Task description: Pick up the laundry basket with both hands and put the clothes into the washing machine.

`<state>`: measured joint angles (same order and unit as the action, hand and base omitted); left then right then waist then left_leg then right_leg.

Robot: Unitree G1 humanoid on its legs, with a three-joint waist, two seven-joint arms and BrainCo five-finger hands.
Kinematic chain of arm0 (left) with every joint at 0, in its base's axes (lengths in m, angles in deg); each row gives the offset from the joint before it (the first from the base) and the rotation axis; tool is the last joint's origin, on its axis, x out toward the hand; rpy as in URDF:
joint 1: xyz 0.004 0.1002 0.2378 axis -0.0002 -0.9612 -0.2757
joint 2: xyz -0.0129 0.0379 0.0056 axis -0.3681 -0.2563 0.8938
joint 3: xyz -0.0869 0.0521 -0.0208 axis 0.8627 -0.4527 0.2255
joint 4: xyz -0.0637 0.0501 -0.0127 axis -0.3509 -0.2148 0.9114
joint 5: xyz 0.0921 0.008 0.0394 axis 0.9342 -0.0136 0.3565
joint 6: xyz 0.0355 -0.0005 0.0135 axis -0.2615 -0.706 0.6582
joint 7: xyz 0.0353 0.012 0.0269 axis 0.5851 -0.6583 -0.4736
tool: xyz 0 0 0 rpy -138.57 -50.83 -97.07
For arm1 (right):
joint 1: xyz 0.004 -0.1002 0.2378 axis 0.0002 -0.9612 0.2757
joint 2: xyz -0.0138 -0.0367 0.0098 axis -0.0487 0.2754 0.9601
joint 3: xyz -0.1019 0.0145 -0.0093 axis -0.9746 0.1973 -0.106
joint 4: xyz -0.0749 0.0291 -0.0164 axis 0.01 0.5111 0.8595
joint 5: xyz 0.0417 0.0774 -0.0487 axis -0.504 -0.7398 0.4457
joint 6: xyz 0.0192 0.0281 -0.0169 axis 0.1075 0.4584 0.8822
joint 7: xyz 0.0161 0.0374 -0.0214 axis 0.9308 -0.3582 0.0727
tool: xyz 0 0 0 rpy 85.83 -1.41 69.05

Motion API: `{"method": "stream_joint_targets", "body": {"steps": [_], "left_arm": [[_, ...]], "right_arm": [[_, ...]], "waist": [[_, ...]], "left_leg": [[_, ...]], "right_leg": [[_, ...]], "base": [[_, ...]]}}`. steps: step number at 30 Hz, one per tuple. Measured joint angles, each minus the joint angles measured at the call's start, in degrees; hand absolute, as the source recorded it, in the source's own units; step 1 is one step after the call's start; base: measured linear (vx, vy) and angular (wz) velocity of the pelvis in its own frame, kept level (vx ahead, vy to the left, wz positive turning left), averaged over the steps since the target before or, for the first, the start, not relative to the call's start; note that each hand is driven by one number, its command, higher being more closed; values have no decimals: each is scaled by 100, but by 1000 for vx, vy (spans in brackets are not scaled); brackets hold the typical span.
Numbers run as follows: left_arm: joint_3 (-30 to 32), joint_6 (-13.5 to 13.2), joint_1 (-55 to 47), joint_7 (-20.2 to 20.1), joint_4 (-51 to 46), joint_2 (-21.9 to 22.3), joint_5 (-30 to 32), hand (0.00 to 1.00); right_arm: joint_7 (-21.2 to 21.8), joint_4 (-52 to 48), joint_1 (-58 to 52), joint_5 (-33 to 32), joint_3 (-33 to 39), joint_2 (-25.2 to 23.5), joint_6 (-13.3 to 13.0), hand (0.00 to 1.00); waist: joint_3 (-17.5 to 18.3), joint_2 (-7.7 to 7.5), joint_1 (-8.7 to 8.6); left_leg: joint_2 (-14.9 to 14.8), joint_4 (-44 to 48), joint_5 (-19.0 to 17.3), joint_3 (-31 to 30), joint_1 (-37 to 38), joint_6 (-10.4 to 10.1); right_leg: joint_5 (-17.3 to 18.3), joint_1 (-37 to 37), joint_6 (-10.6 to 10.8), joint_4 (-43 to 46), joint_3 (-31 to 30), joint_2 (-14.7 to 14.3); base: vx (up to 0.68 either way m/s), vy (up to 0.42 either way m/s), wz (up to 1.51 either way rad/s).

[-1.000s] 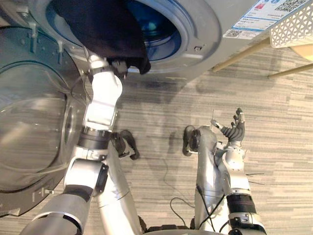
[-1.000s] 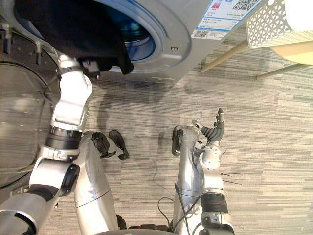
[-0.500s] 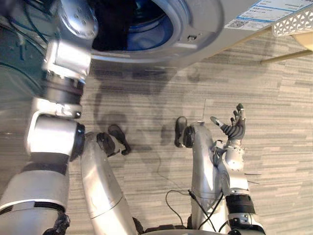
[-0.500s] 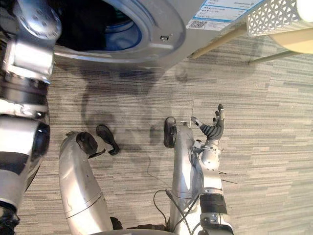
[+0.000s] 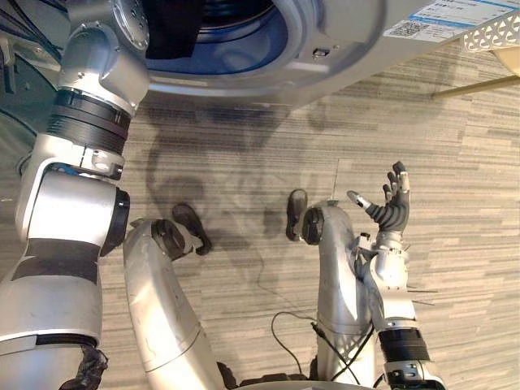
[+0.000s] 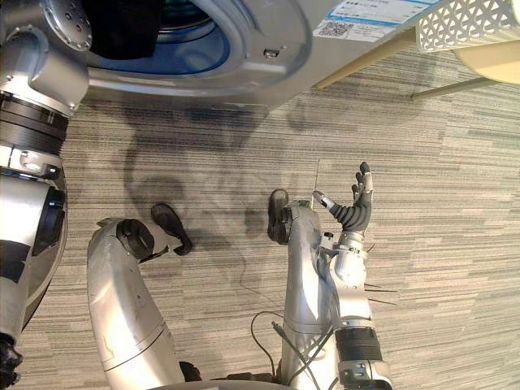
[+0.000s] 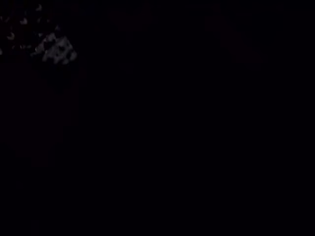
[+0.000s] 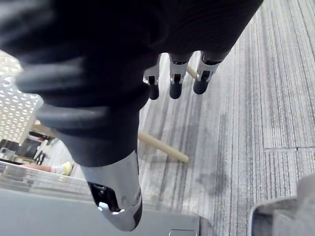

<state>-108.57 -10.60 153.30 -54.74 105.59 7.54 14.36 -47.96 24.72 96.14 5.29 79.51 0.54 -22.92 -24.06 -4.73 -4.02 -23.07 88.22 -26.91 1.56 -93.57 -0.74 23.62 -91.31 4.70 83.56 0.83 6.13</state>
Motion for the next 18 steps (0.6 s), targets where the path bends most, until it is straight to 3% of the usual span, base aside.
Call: {"method": "stream_joint_targets", "body": {"steps": [5,12,18], "left_arm": [[27,-184,0,-327,2,83,-16,0],[174,-195,-4,-305,-96,81,-20,0],[283,-133,-576,-82,-1235,120,-153,0]], "right_arm": [[230,-15,0,-49,-9,1,53,0],[264,130,0,-49,43,-2,59,0],[253,566,5,-56,166,-6,117,0]], "waist": [[5,-7,-1],[41,-65,28],[42,-64,169]], "left_leg": [[2,0,0,-9,-9,0],[65,-18,33,-65,-30,-34],[234,-242,214,-267,175,-115]], "right_leg": [[1,-1,-2,2,6,0],[21,17,-38,33,71,47],[105,406,-151,-44,329,213]], "base": [[10,-19,0],[26,-36,5],[5,-58,22]]}}
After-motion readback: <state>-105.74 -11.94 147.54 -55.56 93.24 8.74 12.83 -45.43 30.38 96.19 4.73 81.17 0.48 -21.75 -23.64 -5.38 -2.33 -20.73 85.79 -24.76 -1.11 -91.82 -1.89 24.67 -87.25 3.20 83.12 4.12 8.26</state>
